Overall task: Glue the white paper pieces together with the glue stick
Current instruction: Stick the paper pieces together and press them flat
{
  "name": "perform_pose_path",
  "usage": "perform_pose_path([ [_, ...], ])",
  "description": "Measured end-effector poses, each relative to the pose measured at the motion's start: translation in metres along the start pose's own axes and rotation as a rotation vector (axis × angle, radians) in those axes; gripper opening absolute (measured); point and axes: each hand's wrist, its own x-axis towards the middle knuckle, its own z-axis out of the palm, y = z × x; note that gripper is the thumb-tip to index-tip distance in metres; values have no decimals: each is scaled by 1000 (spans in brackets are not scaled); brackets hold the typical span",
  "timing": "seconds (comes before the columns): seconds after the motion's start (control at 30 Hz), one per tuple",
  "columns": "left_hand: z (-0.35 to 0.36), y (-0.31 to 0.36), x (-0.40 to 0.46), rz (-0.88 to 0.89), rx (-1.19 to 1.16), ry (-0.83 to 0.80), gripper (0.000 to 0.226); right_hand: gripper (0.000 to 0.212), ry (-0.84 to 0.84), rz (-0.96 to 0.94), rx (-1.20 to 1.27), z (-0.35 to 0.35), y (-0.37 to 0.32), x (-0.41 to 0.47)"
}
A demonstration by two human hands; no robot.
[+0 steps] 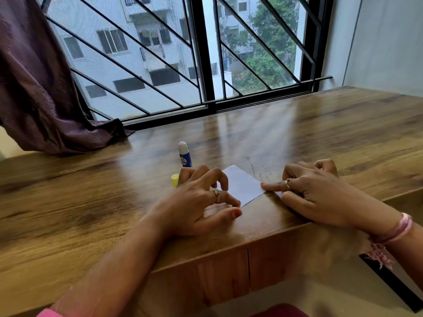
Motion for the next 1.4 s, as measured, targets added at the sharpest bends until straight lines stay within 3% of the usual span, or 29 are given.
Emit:
perform_pose_path([
  [0.27,5,-3,0,-50,57,64,40,48,-7,-4,91,-6,-12,-9],
  [0.47,8,-7,0,-20,67,79,39,40,-138,38,460,-8,5,-2],
  [0.57,8,-10,0,-21,63,133,40,41,-145,42,468,-6,8,2],
  [0.83,-8,-38,-5,-353,-129,762,14,50,-66,-50,154,15,-19,8],
  [0.93,-10,-52,-8,-512,-186,857,11,54,-65,-82,81,20,-25,11],
  [1.13,-3,-76,-13,-892,-430,858,13,48,-84,-75,41,15,-22,19],
  [1.23,0,-84,-14,-1041,-511,711,15,44,-132,-43,15,15,-17,28],
  [1.4,2,-87,-17,-1127,-661,501,18,45,-191,-30,-2,16,-4,44],
])
